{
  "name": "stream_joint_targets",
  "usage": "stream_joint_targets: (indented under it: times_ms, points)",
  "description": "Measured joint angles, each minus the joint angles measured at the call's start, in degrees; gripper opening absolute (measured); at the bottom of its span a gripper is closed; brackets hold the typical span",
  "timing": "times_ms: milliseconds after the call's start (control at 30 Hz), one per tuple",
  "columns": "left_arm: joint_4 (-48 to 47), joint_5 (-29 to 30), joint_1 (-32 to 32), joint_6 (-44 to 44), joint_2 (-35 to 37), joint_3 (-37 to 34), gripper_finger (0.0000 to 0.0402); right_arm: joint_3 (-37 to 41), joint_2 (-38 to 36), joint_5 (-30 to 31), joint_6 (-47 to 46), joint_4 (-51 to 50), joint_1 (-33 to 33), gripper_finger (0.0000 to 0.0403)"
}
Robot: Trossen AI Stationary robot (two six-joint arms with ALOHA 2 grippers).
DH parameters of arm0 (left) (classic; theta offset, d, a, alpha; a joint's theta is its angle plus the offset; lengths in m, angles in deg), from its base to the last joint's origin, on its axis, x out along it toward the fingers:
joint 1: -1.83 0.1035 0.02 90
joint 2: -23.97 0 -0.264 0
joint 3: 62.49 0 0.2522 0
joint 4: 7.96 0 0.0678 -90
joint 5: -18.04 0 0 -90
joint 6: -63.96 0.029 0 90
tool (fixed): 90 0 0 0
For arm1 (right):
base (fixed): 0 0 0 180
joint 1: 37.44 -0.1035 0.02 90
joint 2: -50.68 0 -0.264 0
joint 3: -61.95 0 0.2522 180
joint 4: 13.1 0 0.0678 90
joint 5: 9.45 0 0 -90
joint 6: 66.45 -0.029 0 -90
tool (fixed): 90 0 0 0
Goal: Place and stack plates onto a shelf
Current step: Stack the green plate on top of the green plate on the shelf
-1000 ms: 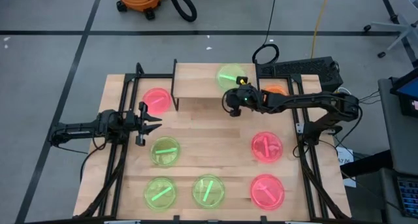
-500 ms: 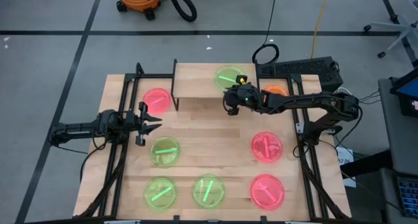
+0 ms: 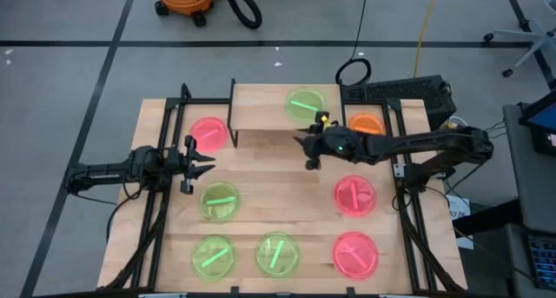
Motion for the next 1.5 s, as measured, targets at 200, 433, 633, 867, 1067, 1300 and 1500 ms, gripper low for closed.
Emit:
stream_joint_targets:
  times_ms: [200, 433, 633, 867, 1067, 1300, 1500]
  points:
    - [0.0, 0.0, 0.0, 0.0, 0.0, 0.0, 0.0099, 0.0, -6.5, 0.0, -9.5, -6.5, -3.7, 0.0105]
    - [0.0, 0.0, 0.0, 0.0, 0.0, 0.0, 0.0099, 1.3, -12.9, -1.0, -20.6, -18.1, -6.9, 0.0105]
    - [0.0, 0.0, 0.0, 0.0, 0.0, 0.0, 0.0099, 8.1, -17.5, -3.2, -23.4, -15.4, -10.4, 0.0105]
    - [0.0, 0.0, 0.0, 0.0, 0.0, 0.0, 0.0099, 15.8, -21.2, -3.1, -18.1, -3.5, -11.7, 0.0105]
    - [0.1, 0.0, 0.0, 0.0, 0.0, 0.0, 0.0099, 18.0, -23.9, -3.0, -15.4, 2.3, -11.7, 0.0105]
    - [9.9, 0.0, 0.0, 2.7, 0.0, 0.0, 0.0099, 19.7, -25.9, -3.0, -15.2, 6.7, -11.7, 0.0105]
    - [18.1, 0.0, 0.0, -7.9, 0.0, 0.0, 0.0099, 20.1, -26.0, -3.0, -14.8, 9.6, -11.7, 0.0105]
